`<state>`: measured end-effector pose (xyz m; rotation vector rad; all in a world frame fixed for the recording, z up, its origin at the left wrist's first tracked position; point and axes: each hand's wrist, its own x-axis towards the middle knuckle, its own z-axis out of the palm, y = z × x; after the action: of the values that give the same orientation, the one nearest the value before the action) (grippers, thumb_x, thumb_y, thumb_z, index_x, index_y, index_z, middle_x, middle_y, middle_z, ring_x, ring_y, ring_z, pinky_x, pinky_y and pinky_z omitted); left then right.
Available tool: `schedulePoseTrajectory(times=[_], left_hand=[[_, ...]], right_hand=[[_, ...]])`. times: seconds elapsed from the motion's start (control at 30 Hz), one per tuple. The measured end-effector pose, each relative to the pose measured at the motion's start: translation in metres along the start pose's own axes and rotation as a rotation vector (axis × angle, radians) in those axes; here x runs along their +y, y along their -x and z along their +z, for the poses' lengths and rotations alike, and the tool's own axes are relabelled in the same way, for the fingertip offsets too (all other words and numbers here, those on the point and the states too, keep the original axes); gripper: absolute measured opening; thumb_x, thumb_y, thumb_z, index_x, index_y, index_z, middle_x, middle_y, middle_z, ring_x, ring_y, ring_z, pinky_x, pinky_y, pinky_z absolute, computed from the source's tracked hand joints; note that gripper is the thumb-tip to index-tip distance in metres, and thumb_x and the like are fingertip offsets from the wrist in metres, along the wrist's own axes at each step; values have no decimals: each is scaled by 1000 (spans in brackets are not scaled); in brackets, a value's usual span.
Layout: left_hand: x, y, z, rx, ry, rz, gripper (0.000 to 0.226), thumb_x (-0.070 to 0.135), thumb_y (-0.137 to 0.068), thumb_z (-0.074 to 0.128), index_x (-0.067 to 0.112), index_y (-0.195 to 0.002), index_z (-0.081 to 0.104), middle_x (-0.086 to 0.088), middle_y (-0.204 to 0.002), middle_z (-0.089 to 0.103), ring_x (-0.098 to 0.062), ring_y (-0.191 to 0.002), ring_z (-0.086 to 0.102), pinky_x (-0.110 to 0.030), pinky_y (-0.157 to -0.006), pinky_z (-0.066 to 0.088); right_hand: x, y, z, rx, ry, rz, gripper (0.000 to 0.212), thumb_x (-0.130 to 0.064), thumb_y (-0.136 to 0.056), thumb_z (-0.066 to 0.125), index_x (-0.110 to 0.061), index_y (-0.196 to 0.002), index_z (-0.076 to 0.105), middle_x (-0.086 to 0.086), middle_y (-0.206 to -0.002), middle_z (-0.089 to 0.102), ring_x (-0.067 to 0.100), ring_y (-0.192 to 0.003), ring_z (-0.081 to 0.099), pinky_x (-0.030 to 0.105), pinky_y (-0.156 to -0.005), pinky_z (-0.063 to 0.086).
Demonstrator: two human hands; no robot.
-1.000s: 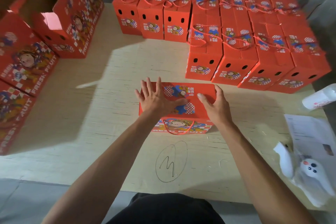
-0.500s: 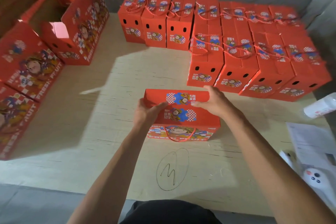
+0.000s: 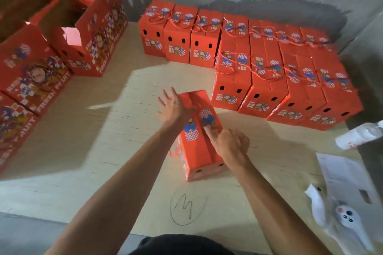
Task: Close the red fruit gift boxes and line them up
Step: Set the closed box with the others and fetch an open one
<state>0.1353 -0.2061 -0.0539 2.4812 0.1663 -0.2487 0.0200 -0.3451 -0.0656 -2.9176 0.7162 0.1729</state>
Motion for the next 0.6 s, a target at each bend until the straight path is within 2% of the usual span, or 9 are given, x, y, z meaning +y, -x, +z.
schedulePoseTrajectory(times=[0.07, 0.1, 0.13, 0.17, 0.23, 0.33, 0.4, 0.5, 0.6], left_hand=[[-8, 6, 11, -40, 116, -94, 95, 52, -88, 71, 7, -156, 23, -18, -161, 28, -41, -146, 32, -52, -114, 35], [-16, 10, 15, -70, 155, -117, 78, 54, -91, 67, 4, -145, 41, -22, -149, 44, -41, -137, 46, -47, -107, 42], [-25, 13, 16, -83, 176, -120, 55, 56, -93, 63, 8, -120, 62, -22, -127, 61, -39, -122, 59, -42, -93, 48], [-34, 14, 14, -75, 188, -99, 46, 59, -93, 61, 14, -85, 68, -17, -97, 70, -37, -104, 67, -37, -78, 48], [-47, 10, 4, -65, 160, -76, 58, 65, -87, 62, 15, -58, 53, -3, -62, 60, -33, -78, 67, -33, -63, 41], [-59, -3, -10, -91, 73, -57, 61, 79, -77, 62, 19, -80, 61, 3, -75, 63, -27, -82, 61, -33, -65, 44], [-64, -4, -13, -84, -30, -29, 75, 88, -73, 56, 21, -104, 62, -2, -96, 67, -28, -94, 63, -35, -75, 46], [-65, -3, -6, 2, -164, 33, 78, 88, -77, 52, 19, -113, 56, -9, -110, 70, -33, -103, 65, -38, -76, 44], [-60, -5, -4, -5, -248, 62, 75, 83, -82, 52, 16, -114, 51, -12, -115, 69, -35, -106, 65, -40, -80, 44]], right_hand=[[-15, 4, 5, -91, -85, 12, 81, -79, -95, 29, -13, -101, 75, 12, -103, 75, 33, -97, 70, 34, -71, 43], [-22, 5, 7, -152, -132, 9, 75, -75, -98, 32, -13, -105, 74, 13, -108, 74, 35, -102, 70, 35, -75, 47], [-29, 6, 9, -222, -191, 1, 71, -71, -99, 35, -12, -107, 73, 15, -111, 74, 36, -104, 70, 36, -79, 50], [-35, 7, 11, -299, -273, -4, 68, -67, -101, 37, -9, -107, 72, 18, -109, 74, 38, -102, 71, 37, -79, 54], [-47, 9, 13, -472, -492, 30, 64, -61, -102, 43, -1, -97, 65, 23, -90, 75, 39, -81, 75, 36, -59, 59], [-56, 8, 16, -582, -706, 73, 56, -58, -99, 52, -2, -92, 58, 18, -72, 73, 34, -64, 75, 41, -52, 62], [-59, 8, 17, -641, -784, 71, 54, -57, -97, 55, -4, -102, 58, 18, -72, 75, 32, -62, 76, 35, -47, 59], [-58, 8, 15, -693, -899, 72, 48, -52, -97, 59, -9, -117, 56, 16, -82, 77, 32, -60, 75, 26, -38, 51], [-55, 9, 7, -628, -670, -9, 52, -62, -94, 58, -13, -108, 60, 5, -81, 75, 25, -54, 73, 28, -42, 51]])
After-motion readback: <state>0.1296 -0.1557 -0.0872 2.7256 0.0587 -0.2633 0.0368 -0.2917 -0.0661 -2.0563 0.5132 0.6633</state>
